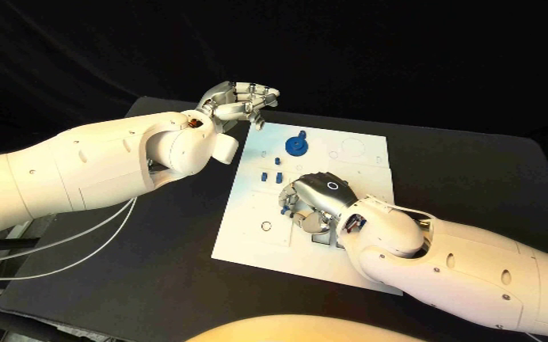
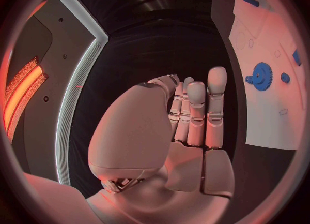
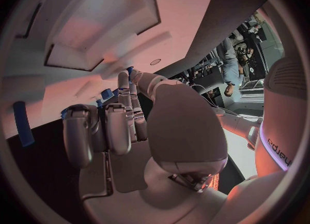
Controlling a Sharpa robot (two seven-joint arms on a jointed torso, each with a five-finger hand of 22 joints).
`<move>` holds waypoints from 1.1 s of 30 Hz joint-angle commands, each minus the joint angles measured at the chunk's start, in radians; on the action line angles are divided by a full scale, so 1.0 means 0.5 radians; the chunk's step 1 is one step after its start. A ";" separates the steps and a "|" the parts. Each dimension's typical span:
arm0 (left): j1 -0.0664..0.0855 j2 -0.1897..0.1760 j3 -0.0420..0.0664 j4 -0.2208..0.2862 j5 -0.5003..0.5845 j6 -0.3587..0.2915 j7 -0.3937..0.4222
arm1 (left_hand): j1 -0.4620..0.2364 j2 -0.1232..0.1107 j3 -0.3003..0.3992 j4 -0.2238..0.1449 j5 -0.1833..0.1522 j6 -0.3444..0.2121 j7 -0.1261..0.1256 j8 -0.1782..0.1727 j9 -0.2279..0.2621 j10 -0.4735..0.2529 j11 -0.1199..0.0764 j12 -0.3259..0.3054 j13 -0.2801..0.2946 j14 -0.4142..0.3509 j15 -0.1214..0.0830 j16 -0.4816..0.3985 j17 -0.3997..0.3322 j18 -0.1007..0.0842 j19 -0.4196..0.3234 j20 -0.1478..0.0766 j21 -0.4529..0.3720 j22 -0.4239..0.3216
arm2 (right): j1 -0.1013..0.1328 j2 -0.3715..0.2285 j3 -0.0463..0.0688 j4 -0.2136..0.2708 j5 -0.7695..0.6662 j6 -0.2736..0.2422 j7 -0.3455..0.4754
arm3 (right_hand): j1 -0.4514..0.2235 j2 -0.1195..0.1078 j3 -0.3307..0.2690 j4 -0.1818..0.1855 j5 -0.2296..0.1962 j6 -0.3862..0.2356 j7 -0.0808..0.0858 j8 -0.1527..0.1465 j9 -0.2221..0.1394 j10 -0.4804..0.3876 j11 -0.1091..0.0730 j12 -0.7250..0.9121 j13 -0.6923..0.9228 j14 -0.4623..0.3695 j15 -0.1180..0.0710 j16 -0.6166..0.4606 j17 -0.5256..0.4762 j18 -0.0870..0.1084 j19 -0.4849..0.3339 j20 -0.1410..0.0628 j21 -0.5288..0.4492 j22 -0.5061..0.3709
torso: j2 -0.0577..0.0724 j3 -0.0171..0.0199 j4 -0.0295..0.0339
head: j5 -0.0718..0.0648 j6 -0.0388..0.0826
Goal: Assemble the parts on the task board
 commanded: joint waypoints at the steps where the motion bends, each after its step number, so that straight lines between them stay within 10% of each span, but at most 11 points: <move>1: 0.003 0.003 0.001 0.005 0.010 0.013 0.005 | -0.010 -0.014 0.015 0.001 0.009 -0.005 0.004 -0.005 0.002 -0.014 0.004 0.011 0.003 -0.016 0.000 -0.009 -0.003 0.016 -0.014 0.001 -0.009 -0.002 | -0.006 0.014 -0.009 -0.013 -0.019 0.090 -0.014 | -0.028 -0.004 -0.005 0.000 0.009 0.005 -0.002 0.000 0.001 0.001 0.018 -0.012 -0.002 0.081 -0.003 0.007 -0.001 -0.009 0.108 -0.007 -0.014 0.404 | 0.002 0.0000 0.002 | -0.003 0.003; 16: 0.003 -0.001 0.001 0.006 0.010 0.014 -0.003 | -0.010 -0.014 0.015 0.001 0.009 -0.005 0.004 -0.005 0.002 -0.014 0.004 0.011 0.003 -0.016 0.000 -0.009 -0.003 0.016 -0.014 0.001 -0.009 -0.002 | -0.006 0.019 -0.013 -0.023 -0.019 0.075 -0.019 | -0.085 -0.043 -0.024 0.022 0.001 -0.045 0.020 -0.038 -0.018 -0.034 0.038 -0.056 -0.006 0.078 0.014 0.006 -0.008 -0.004 0.098 0.005 -0.036 0.394 | -0.001 -0.0005 0.000 | -0.003 -0.006; 21: 0.003 -0.002 0.001 0.006 0.010 0.017 -0.006 | -0.016 -0.014 0.021 0.000 0.009 -0.006 0.004 -0.004 0.003 -0.018 0.005 0.014 0.003 -0.018 0.001 -0.009 -0.006 0.017 -0.014 0.002 -0.011 -0.003 | -0.006 0.008 -0.014 -0.022 -0.027 0.017 -0.016 | -0.136 -0.116 -0.036 0.043 -0.014 -0.241 0.091 -0.162 -0.077 -0.187 0.105 -0.142 -0.039 0.064 0.066 -0.012 -0.051 0.023 0.035 0.041 -0.160 0.323 | -0.001 0.0005 0.000 | -0.004 -0.002; 33: 0.003 -0.004 0.001 0.000 0.010 0.019 -0.009 | -0.016 -0.014 0.021 0.000 0.009 -0.006 0.004 -0.004 0.003 -0.018 0.005 0.014 0.003 -0.018 0.001 -0.009 -0.006 0.017 -0.014 0.002 -0.011 -0.003 | 0.015 -0.118 -0.003 0.100 -0.067 -0.173 -0.036 | -0.139 -0.144 -0.121 0.043 -0.006 -0.285 0.058 -0.198 -0.105 -0.316 0.099 -0.124 -0.059 0.046 0.068 -0.039 -0.106 0.056 -0.025 0.062 -0.295 0.247 | -0.002 0.0012 -0.001 | -0.013 0.012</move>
